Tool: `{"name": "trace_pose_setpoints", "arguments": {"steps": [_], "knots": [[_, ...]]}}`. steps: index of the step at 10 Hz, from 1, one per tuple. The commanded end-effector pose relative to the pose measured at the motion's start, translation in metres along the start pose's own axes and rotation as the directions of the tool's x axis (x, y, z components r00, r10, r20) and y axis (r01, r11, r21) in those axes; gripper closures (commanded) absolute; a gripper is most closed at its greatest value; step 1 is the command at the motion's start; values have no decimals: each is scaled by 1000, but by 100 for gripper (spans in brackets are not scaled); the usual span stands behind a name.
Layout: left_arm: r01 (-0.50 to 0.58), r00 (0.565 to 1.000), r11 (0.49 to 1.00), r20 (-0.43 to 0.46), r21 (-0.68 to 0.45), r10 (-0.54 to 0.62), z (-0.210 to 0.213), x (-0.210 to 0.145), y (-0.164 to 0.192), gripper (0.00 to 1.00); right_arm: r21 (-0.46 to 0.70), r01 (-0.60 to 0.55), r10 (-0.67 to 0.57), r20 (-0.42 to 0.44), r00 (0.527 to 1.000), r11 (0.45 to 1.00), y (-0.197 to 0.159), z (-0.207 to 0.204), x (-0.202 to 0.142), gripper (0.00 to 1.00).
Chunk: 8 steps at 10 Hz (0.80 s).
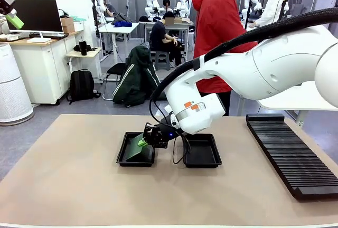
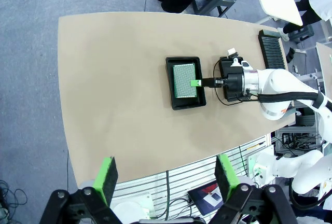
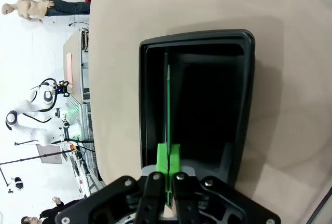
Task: Inspect and transfer BCBs to ESD trays.
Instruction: Pick up the Blank PCB from the PCB Rack and place it in the left ESD tray.
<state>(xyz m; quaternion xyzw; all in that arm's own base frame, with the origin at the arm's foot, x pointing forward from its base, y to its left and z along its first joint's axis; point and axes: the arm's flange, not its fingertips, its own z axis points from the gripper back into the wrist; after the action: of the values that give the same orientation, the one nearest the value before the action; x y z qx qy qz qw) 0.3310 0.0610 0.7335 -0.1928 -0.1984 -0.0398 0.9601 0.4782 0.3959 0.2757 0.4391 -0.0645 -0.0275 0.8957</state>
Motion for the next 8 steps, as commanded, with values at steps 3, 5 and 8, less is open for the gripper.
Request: {"name": "trace_pose_setpoints", "arguments": {"steps": [3,5,8], "knots": [[0,1000,1000,0,10,0,0,0,1,0,-33,30,-30,-1,1000,999,5,-1,1,99],[0,1000,1000,0,10,0,0,0,1,0,-49,39,-39,0,999,998,7,-1,2,93],[0,1000,1000,0,10,0,0,0,1,0,-97,47,-48,-2,999,994,11,1,2,79]]}}
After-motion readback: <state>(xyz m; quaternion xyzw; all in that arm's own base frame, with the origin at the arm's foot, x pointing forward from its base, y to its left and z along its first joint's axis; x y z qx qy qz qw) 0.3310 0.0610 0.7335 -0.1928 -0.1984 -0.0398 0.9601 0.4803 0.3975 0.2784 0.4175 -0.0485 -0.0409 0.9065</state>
